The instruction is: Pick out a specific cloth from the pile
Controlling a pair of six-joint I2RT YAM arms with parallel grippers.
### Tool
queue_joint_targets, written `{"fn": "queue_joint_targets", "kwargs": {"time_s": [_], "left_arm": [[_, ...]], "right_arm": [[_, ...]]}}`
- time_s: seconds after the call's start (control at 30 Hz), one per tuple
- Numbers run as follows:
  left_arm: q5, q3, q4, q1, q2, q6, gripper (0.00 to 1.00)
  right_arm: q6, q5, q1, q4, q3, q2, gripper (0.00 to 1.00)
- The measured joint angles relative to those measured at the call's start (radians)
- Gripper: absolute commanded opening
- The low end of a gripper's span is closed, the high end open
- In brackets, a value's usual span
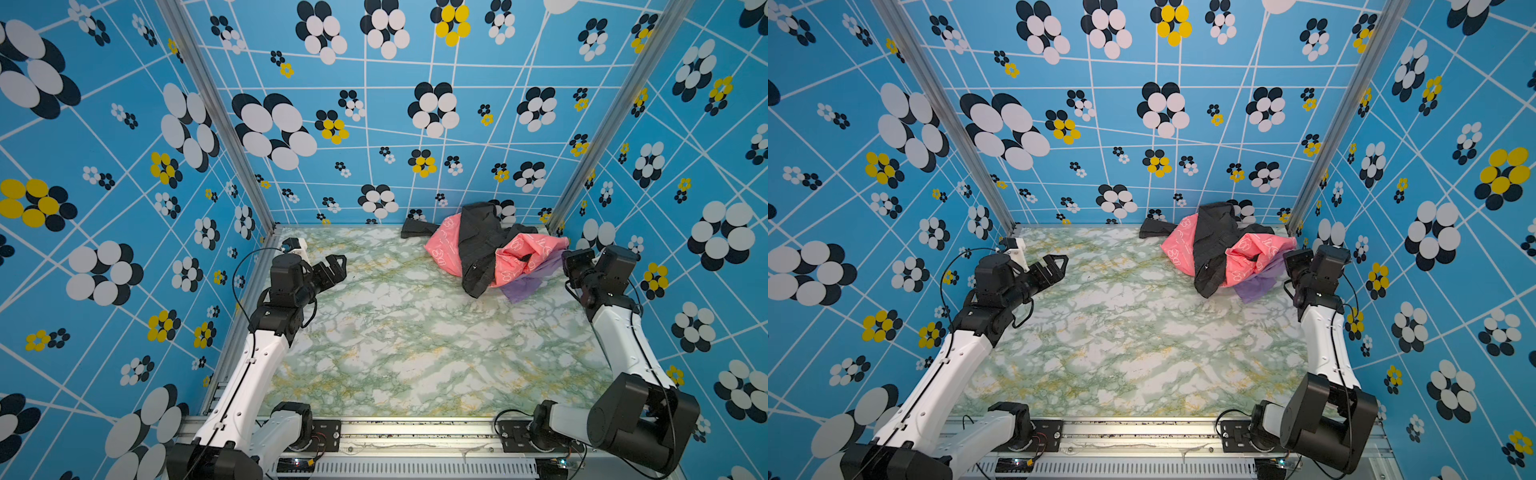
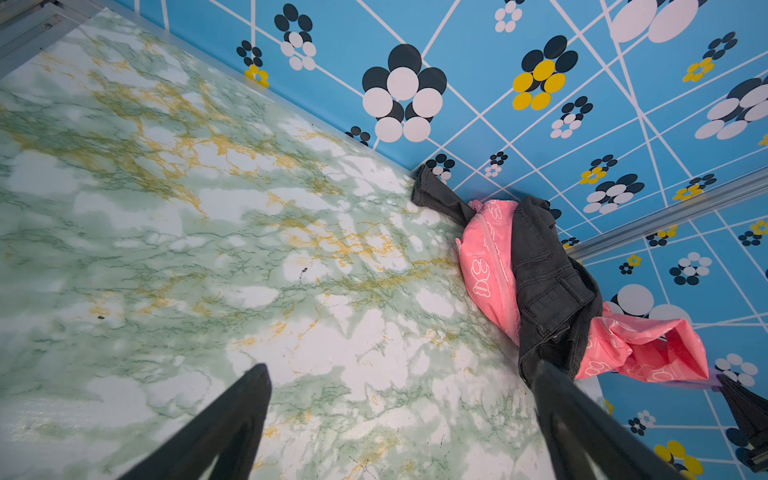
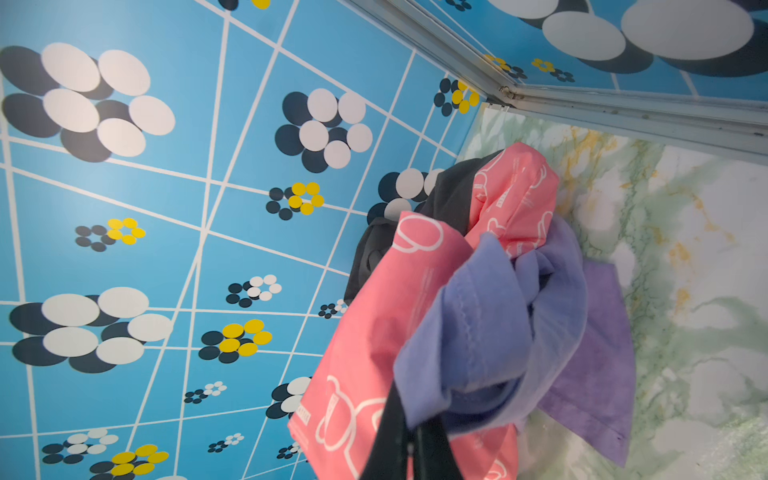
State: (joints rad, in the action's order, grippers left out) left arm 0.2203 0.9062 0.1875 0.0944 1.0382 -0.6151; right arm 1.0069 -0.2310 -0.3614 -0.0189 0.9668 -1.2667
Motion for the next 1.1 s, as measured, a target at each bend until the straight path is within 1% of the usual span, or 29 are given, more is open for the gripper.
{"fn": "queue_joint_targets", "kwargs": {"time_s": [0.37, 0.73, 0.93, 1.1], "left_arm": [[0.050, 0.013, 0.000, 0.000, 0.024, -0.029, 1.00], [0.072, 0.036, -0.002, 0.000, 0.058, -0.044, 1.00], [0.082, 0.053, -0.008, 0.000, 0.070, -0.048, 1.00], [0.087, 0.058, -0.011, 0.000, 0.074, -0.051, 1.00]], "right_arm": [[0.003, 0.066, 0.020, 0.074, 0.084, 0.069, 0.00], [-0.009, 0.133, 0.067, 0.118, 0.257, 0.068, 0.00], [-0.067, 0.168, 0.150, 0.121, 0.387, 0.034, 0.00], [-0.151, 0.181, 0.242, 0.145, 0.487, -0.023, 0.00]]}}
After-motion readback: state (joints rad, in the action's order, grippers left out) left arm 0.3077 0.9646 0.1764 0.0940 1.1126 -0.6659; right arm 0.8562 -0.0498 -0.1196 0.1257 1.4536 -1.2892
